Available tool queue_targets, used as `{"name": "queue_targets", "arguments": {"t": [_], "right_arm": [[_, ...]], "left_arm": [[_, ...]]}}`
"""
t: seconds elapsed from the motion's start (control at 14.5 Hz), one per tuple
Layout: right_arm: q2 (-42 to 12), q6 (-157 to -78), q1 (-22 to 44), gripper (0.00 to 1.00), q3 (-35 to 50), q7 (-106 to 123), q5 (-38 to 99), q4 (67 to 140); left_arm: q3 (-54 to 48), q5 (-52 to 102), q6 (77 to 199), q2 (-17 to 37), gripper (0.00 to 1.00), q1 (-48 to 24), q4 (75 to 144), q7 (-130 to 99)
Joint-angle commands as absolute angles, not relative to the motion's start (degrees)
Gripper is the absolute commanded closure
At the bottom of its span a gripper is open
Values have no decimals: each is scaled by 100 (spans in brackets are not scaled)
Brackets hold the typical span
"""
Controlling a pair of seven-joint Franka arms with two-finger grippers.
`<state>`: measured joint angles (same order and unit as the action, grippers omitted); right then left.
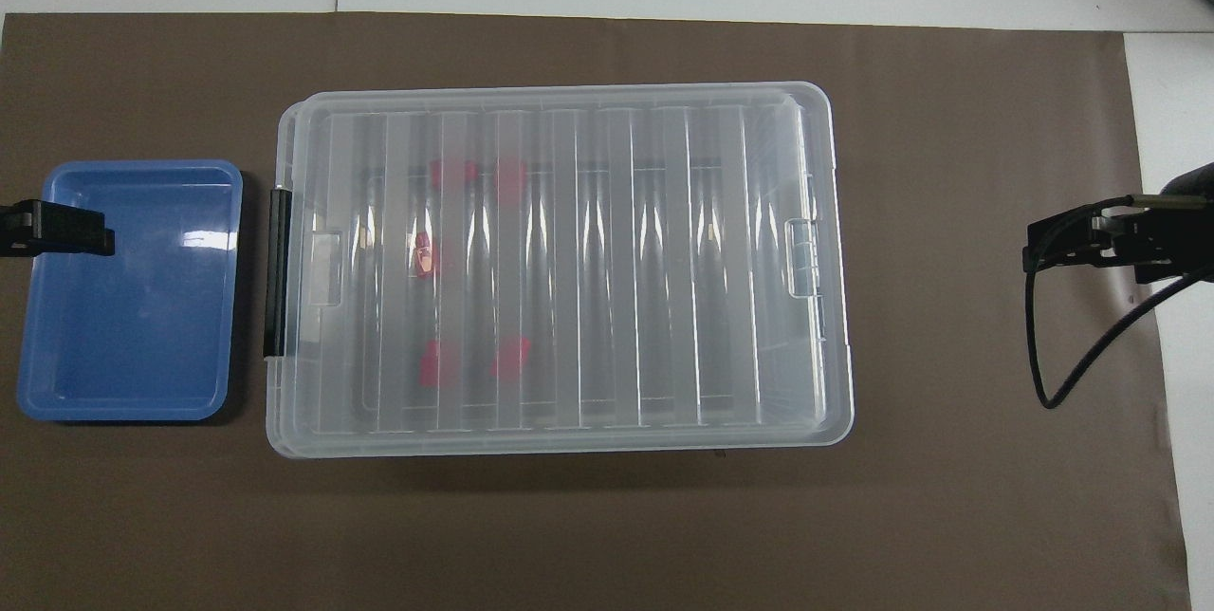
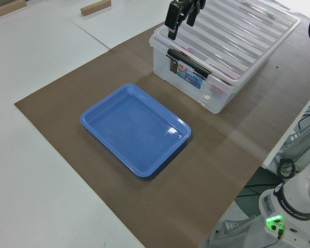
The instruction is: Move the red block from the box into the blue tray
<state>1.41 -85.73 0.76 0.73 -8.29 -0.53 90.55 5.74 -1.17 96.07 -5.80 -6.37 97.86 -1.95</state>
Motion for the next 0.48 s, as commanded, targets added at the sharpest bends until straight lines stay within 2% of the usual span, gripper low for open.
{"name": "queue_targets", "arguments": {"t": [0.0, 0.35, 0.41], "right_arm": [[290, -8684, 0, 0, 114, -729, 62, 9246], [290, -8692, -9, 0, 114, -668, 70, 9246], [299, -8762, 43, 4, 114, -729, 70, 9307]], "left_arm": [[571, -220, 9571, -703, 0, -642, 9888, -264], [571, -220, 9571, -703, 0, -642, 9888, -264], [571, -220, 9571, -703, 0, -642, 9888, -264]]}}
